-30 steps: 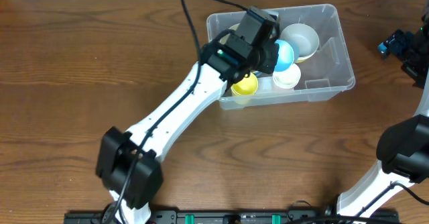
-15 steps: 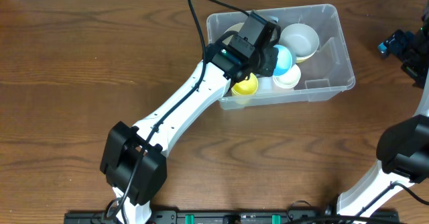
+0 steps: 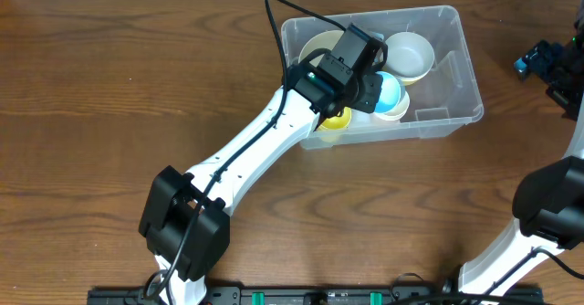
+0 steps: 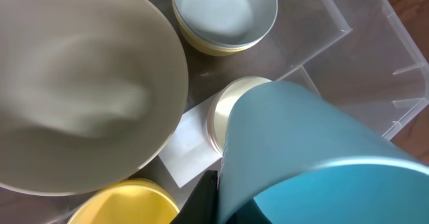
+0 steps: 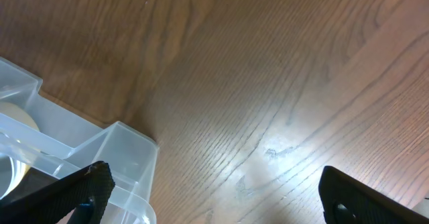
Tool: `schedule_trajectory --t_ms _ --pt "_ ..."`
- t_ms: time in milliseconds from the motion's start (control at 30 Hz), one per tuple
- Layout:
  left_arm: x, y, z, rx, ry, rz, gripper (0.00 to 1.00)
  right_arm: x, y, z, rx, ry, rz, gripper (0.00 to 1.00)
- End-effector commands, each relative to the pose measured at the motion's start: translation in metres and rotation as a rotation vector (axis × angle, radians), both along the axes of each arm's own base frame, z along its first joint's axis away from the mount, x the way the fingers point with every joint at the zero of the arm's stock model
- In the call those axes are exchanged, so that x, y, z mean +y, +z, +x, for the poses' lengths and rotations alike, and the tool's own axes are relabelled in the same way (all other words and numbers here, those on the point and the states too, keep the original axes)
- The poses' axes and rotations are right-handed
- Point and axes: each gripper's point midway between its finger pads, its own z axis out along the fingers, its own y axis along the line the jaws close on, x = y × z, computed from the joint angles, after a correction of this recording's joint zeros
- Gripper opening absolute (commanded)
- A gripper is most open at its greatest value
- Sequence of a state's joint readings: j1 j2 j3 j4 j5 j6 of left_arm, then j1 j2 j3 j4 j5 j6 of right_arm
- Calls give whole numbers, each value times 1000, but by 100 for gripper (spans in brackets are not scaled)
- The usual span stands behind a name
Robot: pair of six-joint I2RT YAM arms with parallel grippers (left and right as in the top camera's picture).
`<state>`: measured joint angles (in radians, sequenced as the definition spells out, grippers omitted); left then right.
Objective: Pack container
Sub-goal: 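Lower the blue cup onto the cream cup and release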
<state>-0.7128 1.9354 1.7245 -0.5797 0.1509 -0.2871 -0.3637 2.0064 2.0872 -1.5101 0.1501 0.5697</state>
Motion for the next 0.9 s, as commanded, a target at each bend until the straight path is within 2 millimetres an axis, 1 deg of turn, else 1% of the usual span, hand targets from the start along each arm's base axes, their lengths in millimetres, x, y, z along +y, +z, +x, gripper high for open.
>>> schedule_trajectory --t_ms 0,333,700,833,867 --pt "1 -14 -1 17 -6 28 7 -2 1 -2 -2 -17 -6 99" --pt "1 -27 -3 42 -9 48 7 -2 1 -2 -2 -17 -6 99" --pt "-1 -28 -4 42 -13 49 8 -2 1 -2 -2 -17 -6 99" --pt "-1 -28 -4 42 -13 48 17 -2 1 -2 -2 -17 -6 99" --pt "-1 -28 -4 42 -13 48 24 -2 1 -2 -2 -17 -6 99"
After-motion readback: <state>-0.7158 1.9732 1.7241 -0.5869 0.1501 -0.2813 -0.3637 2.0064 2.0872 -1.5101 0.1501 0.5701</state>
